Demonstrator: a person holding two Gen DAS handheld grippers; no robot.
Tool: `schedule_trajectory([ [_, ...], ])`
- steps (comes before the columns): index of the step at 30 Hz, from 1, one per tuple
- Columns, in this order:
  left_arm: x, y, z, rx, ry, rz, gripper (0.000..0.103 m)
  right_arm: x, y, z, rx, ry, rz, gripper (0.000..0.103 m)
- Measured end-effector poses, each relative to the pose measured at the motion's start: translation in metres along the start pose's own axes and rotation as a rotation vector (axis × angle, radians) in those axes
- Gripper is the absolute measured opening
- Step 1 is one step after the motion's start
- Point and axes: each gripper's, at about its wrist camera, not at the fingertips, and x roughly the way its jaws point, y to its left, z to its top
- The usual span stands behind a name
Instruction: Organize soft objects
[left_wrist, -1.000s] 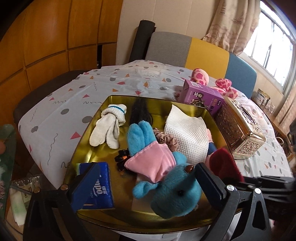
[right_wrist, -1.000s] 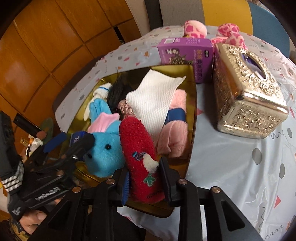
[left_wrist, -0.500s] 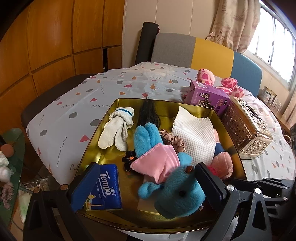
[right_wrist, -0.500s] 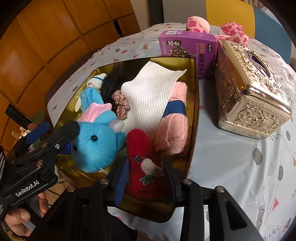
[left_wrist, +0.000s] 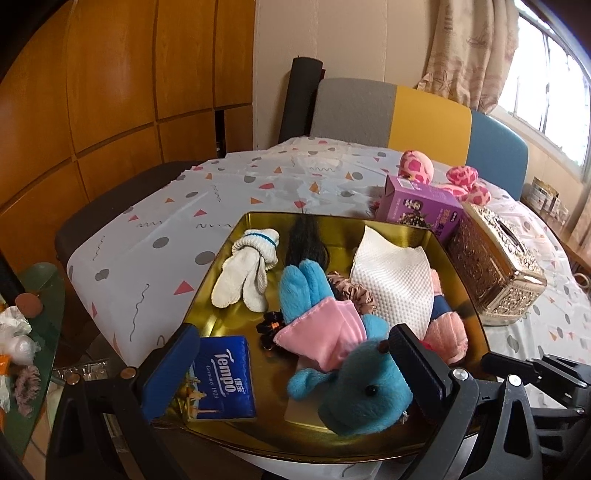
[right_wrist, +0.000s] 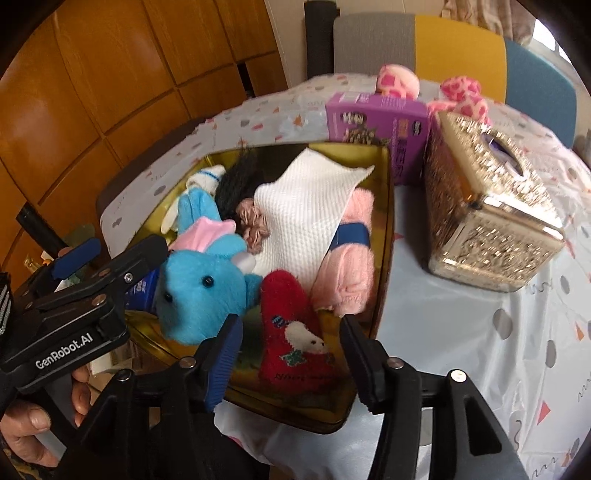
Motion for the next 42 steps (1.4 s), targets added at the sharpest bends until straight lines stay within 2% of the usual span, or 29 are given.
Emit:
schedule_trajectory([
  [4,-0.009,0.003,0.001,-0.017,-0.023,-0.013,0.103,-0.015,0.001,-0.001,0.007,-0.072,-0.035,0.056],
  [8,-0.024,0.002,0.005,-0.023,-0.052,-0.023,0.103,-0.031,0.0,-0.005,0.025,-0.158,-0.135,0.057],
  [11,-0.038,-0.003,0.007,-0.014,-0.083,-0.019,0.103,-0.036,-0.003,-0.01,0.053,-0.183,-0.189,0.057],
  [23,-0.053,-0.016,-0.003,-0.011,-0.093,0.013,0.103,-0.049,-0.018,-0.024,0.117,-0.234,-0.241,0.057],
  [42,-0.054,-0.021,-0.008,0.01,-0.081,0.026,0.103,-0.054,-0.014,-0.026,0.094,-0.258,-0.279,0.058],
])
